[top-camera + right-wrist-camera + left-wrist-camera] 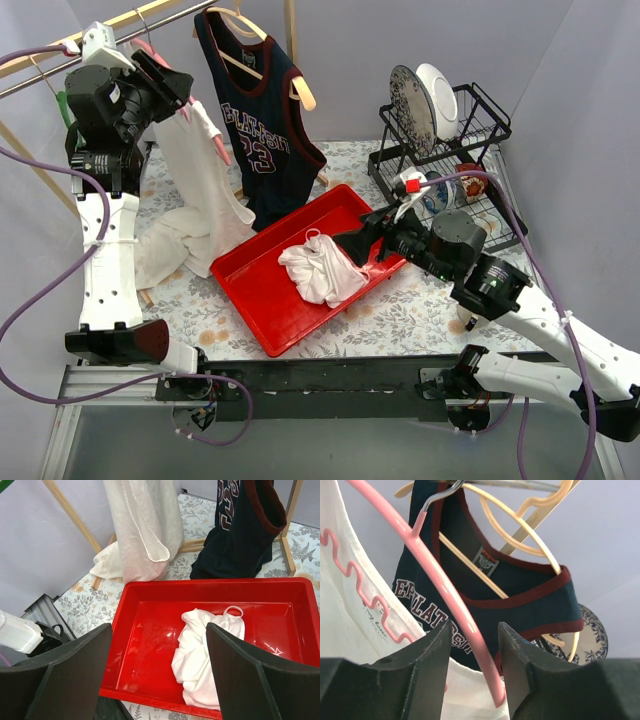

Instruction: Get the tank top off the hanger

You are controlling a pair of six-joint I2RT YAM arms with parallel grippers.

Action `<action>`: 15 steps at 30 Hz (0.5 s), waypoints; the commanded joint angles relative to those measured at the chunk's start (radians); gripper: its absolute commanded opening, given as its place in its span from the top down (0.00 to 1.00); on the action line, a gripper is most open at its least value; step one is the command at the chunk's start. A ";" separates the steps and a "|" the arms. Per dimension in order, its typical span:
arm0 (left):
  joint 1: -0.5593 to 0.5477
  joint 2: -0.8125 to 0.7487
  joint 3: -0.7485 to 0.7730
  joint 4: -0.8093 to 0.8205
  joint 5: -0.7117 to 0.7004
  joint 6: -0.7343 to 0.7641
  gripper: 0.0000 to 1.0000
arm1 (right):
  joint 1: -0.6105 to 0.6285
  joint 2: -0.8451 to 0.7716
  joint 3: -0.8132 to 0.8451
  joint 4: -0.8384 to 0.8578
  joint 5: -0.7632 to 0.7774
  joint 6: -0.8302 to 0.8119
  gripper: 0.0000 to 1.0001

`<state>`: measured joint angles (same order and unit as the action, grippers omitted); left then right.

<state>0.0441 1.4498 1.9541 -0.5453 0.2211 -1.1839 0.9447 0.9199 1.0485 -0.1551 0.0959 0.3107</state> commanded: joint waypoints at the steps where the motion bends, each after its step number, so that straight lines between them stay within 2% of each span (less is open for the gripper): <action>1: 0.003 -0.026 0.080 0.033 0.017 -0.039 0.62 | 0.006 -0.056 -0.011 0.075 -0.001 -0.009 0.17; 4: 0.004 -0.014 0.115 0.034 0.047 -0.065 0.72 | 0.006 -0.088 -0.018 0.103 0.016 -0.024 0.17; 5: 0.003 -0.014 0.118 0.035 0.063 -0.071 0.79 | 0.006 -0.093 -0.007 0.107 0.019 -0.028 0.17; 8: 0.003 -0.019 0.120 0.039 0.072 -0.075 0.91 | 0.005 -0.102 0.013 0.104 0.027 -0.042 0.18; 9: 0.003 -0.020 0.121 0.041 0.070 -0.077 1.00 | 0.006 -0.104 0.021 0.104 0.028 -0.044 0.18; 15: 0.004 -0.002 0.182 0.002 0.075 -0.089 1.00 | 0.006 -0.105 0.031 0.077 0.007 -0.032 0.18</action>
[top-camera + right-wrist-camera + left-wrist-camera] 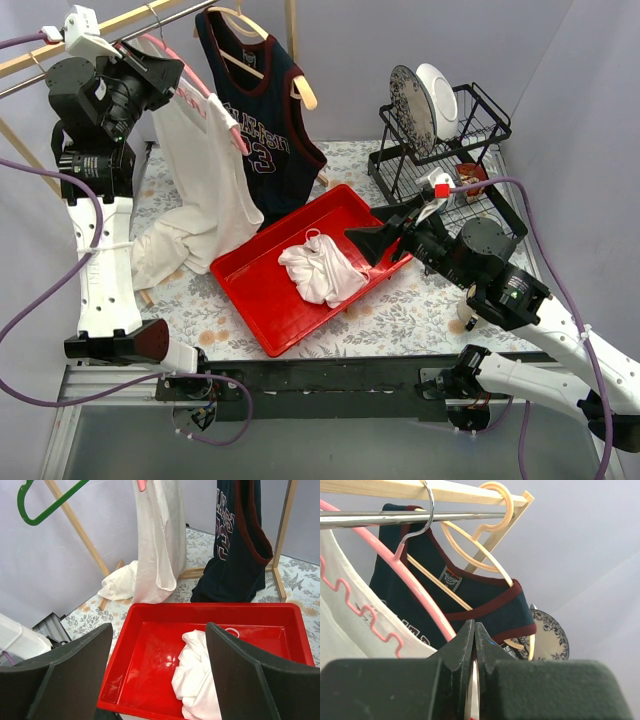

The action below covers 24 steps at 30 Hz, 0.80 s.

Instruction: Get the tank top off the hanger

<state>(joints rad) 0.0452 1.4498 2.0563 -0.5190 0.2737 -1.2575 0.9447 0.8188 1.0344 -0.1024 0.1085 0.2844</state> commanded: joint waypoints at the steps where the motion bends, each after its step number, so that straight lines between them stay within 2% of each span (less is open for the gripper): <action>1: 0.002 0.004 0.090 -0.030 0.042 -0.019 1.00 | 0.006 0.000 0.055 0.018 -0.015 -0.004 0.18; 9: 0.002 -0.035 0.036 -0.015 0.039 -0.033 1.00 | 0.006 -0.006 0.042 0.020 -0.013 0.009 0.18; 11: 0.002 -0.045 0.028 -0.041 0.012 -0.036 0.62 | 0.006 -0.009 0.042 0.021 -0.013 0.010 0.18; 12: 0.004 -0.051 0.036 -0.059 -0.002 -0.039 0.50 | 0.006 -0.010 0.042 0.021 -0.016 0.012 0.18; 14: 0.002 -0.066 0.054 -0.125 -0.051 -0.039 0.36 | 0.006 -0.012 0.044 0.017 -0.016 0.013 0.18; 19: 0.002 -0.124 -0.033 -0.125 -0.110 -0.043 0.33 | 0.006 -0.038 0.010 0.029 -0.018 0.027 0.18; 24: 0.002 -0.079 -0.068 -0.085 -0.096 -0.072 0.34 | 0.006 -0.046 0.007 0.026 -0.020 0.025 0.18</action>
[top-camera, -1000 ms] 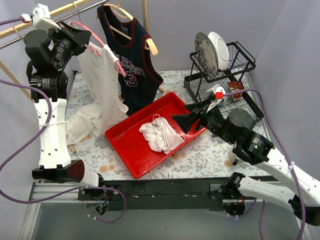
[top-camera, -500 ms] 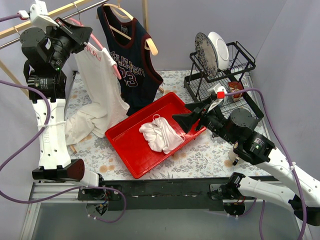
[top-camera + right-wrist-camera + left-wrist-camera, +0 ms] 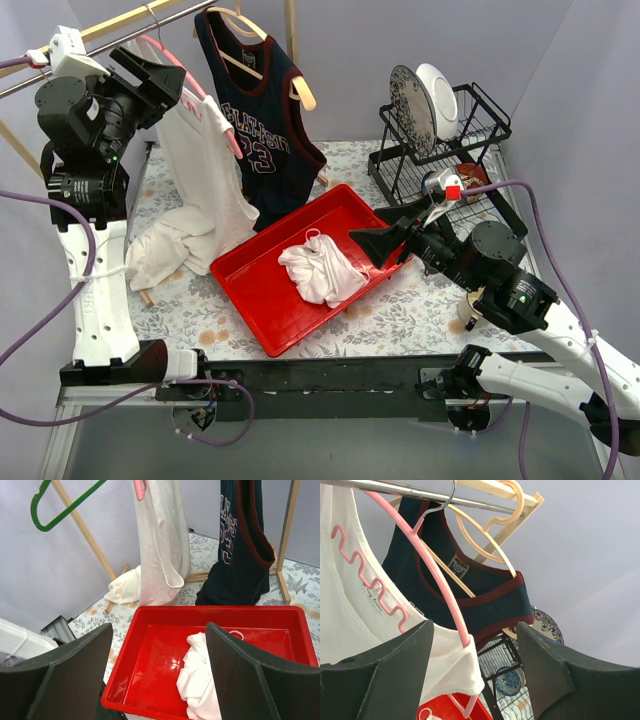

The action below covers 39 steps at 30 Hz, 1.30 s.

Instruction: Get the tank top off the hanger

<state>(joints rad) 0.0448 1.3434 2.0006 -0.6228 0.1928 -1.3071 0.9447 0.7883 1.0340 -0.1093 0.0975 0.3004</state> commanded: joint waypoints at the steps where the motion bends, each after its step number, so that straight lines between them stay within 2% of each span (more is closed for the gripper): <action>1: 0.003 0.037 -0.010 0.031 -0.013 -0.030 0.34 | 0.006 -0.015 0.011 0.031 -0.012 0.009 0.18; 5: 0.003 0.065 -0.048 0.119 0.010 -0.064 0.35 | 0.006 -0.021 0.018 0.031 -0.025 0.003 0.18; 16: 0.003 0.134 -0.074 0.232 0.059 -0.095 0.38 | 0.006 -0.020 0.032 0.030 -0.024 -0.009 0.18; 23: 0.003 0.128 -0.077 0.279 0.057 -0.110 0.47 | 0.006 -0.006 0.041 0.037 -0.024 -0.024 0.18; 30: 0.003 0.099 -0.091 0.333 0.086 -0.141 0.62 | 0.006 0.011 0.049 0.042 -0.045 -0.015 0.18; 34: 0.003 0.088 -0.109 0.350 0.099 -0.153 0.67 | 0.006 0.006 0.055 0.049 -0.047 -0.010 0.18; 39: 0.003 0.080 -0.143 0.370 0.097 -0.184 0.66 | 0.006 0.008 0.058 0.046 -0.053 -0.003 0.18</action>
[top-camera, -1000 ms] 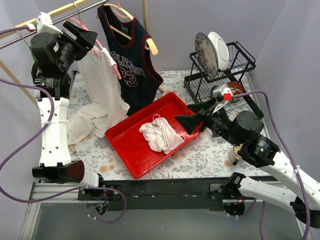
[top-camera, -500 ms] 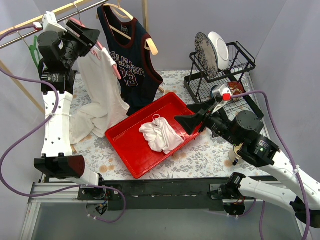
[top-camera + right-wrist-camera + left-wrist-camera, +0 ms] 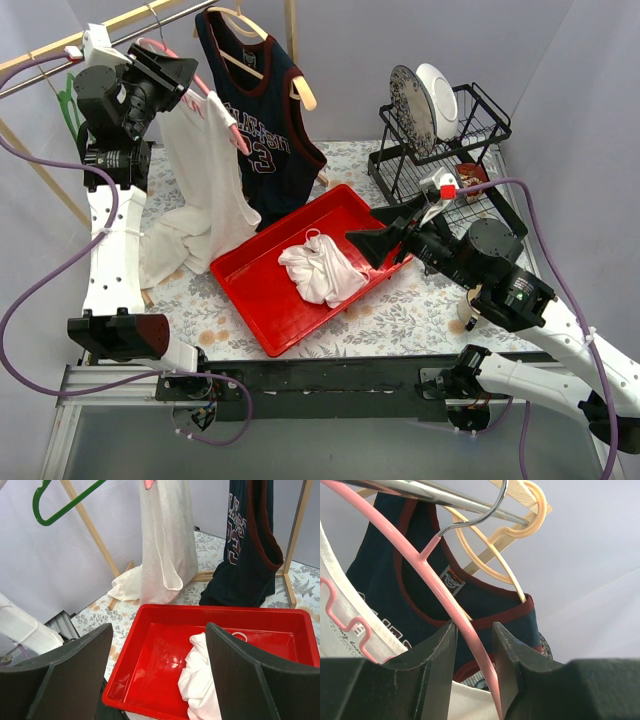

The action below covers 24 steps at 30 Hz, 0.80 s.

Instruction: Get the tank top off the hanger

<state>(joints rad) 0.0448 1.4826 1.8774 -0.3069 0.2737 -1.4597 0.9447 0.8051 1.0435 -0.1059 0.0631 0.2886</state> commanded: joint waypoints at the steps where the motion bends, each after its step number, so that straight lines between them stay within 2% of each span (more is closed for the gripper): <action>1: 0.003 -0.068 -0.046 0.063 0.018 -0.040 0.66 | 0.006 -0.007 0.052 0.038 -0.022 0.012 0.18; 4: 0.003 -0.084 -0.092 0.103 0.025 -0.076 0.66 | 0.006 -0.009 0.058 0.037 -0.023 0.015 0.18; 8: 0.003 -0.088 -0.095 0.123 0.039 -0.088 0.72 | 0.005 -0.014 0.067 0.034 -0.020 0.015 0.18; 9: 0.003 -0.090 -0.092 0.121 0.038 -0.088 0.77 | 0.005 -0.015 0.066 0.035 -0.022 0.015 0.18; 14: 0.003 -0.099 -0.069 0.120 0.039 -0.087 0.87 | 0.006 -0.011 0.062 0.043 -0.031 0.012 0.18; 15: 0.003 -0.096 -0.051 0.112 0.039 -0.085 0.90 | 0.006 -0.007 0.062 0.044 -0.031 0.012 0.18; 16: 0.003 -0.094 -0.040 0.108 0.042 -0.087 0.98 | 0.006 -0.004 0.066 0.043 -0.034 0.011 0.18; 17: 0.001 -0.091 -0.031 0.103 0.041 -0.087 1.00 | 0.006 0.000 0.067 0.043 -0.036 0.011 0.18; 24: 0.003 -0.058 0.048 0.092 0.099 -0.087 1.00 | 0.006 0.022 0.073 0.066 -0.051 0.006 0.18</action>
<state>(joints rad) 0.0479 1.4483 1.8355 -0.2802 0.3111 -1.5673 0.9447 0.8120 1.0649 -0.1005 0.0345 0.2928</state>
